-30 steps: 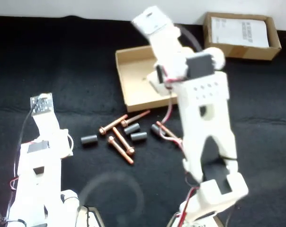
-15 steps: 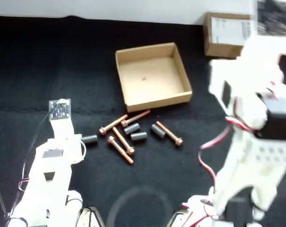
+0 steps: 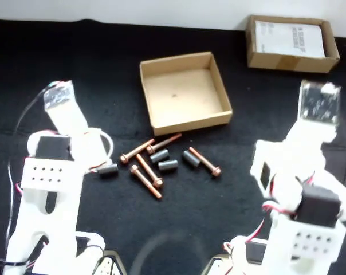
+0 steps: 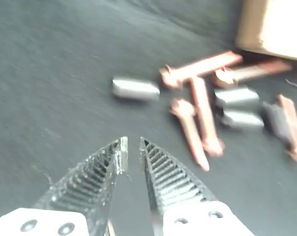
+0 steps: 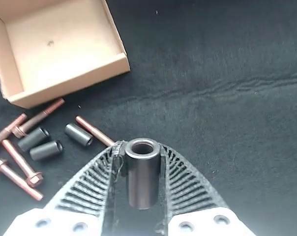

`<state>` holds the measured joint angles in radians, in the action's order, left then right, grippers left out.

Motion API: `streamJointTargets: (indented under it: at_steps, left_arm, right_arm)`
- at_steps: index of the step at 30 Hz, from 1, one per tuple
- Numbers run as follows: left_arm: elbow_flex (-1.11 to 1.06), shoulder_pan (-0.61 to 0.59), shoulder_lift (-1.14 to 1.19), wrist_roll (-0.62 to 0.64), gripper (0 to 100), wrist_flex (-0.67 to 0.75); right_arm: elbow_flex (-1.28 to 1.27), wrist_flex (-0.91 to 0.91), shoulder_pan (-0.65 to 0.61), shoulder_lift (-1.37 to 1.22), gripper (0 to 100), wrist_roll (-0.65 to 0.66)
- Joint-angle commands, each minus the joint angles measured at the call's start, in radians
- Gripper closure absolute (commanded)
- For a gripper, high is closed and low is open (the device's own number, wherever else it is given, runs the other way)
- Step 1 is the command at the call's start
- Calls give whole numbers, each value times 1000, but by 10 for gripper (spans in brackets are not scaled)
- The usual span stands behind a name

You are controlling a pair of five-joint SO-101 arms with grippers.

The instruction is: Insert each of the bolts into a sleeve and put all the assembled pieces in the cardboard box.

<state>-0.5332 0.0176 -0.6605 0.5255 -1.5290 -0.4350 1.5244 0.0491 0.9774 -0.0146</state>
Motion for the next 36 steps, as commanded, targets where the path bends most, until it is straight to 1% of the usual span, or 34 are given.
streamJointTargets:
  at_steps: [1, 3, 6, 9, 11, 17, 19, 22, 26, 30, 34, 36]
  left_arm:
    - [82, 116, -7, 84, 933, -69]
    - [74, 134, 15, 92, 933, -61]
    - [76, 136, 120, 94, 933, -14]
    - [76, 137, 288, 95, 933, 18]
    - [91, 139, 421, 130, 933, 26]
    - [295, 139, 792, 238, 933, 6]
    - [369, 150, 878, 261, 933, -37]
    - [469, 186, 980, 262, 933, -114]
    - [558, 226, 1070, 264, 933, -155]
    - [578, 272, 1086, 296, 933, -184]
    - [579, 271, 1095, 293, 932, -183]
    - [579, 274, 1093, 293, 904, -184]
  right_arm:
    - [-179, -91, 8, 122, 990, 55]
    - [-260, -128, 8, 166, 990, 74]
    - [-357, -166, 8, 214, 990, 109]
    - [-424, -205, 8, 234, 990, 133]
    - [-449, -220, 8, 236, 990, 135]
    - [-461, -242, 8, 232, 990, 135]
    - [-461, -245, 1, 232, 990, 135]
    - [-461, -246, -24, 232, 990, 135]
    - [-461, -246, -48, 232, 990, 135]
    - [-461, -243, -51, 232, 990, 135]
    - [-463, -239, -51, 232, 990, 135]
    - [-463, -239, -51, 232, 990, 135]
